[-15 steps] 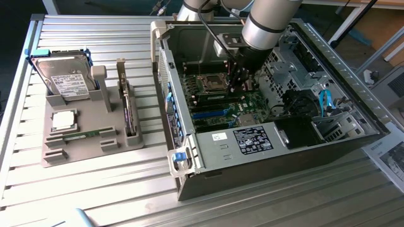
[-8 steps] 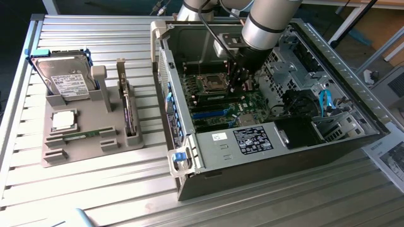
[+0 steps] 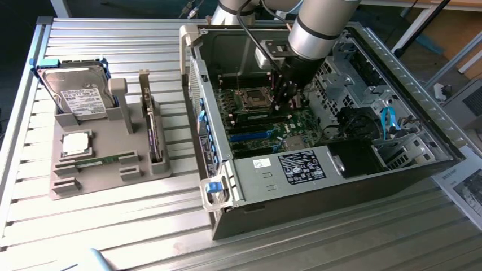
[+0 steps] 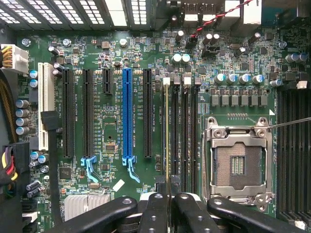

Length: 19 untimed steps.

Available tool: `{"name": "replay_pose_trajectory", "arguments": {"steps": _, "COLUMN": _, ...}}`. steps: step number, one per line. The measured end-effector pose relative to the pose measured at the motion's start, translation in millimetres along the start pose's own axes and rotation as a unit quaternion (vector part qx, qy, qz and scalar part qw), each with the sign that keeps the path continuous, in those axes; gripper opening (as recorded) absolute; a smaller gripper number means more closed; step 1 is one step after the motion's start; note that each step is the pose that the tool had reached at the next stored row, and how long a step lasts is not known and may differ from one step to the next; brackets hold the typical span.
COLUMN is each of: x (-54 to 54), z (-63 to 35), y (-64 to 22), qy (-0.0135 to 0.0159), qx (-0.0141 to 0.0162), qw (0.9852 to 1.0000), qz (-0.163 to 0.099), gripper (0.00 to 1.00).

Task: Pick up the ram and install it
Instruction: 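Insert the ram into the slot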

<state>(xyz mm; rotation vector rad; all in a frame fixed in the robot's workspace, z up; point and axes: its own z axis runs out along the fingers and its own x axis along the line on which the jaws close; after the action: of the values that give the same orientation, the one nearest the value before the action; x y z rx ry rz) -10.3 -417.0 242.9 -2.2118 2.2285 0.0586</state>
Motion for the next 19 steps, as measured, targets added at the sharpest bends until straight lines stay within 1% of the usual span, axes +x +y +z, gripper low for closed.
{"name": "replay_pose_trajectory", "arguments": {"steps": 10, "x": -1.0, "z": 0.1, "y": 0.0, "qy": 0.0, "qx": 0.0, "qw": 1.0, "qz": 0.0, "gripper": 0.12}}
{"name": "replay_pose_trajectory", "arguments": {"steps": 19, "x": -0.9, "z": 2.3, "y": -0.1, "qy": 0.0, "qx": 0.0, "qw": 1.0, "qz": 0.0, "gripper": 0.12}}
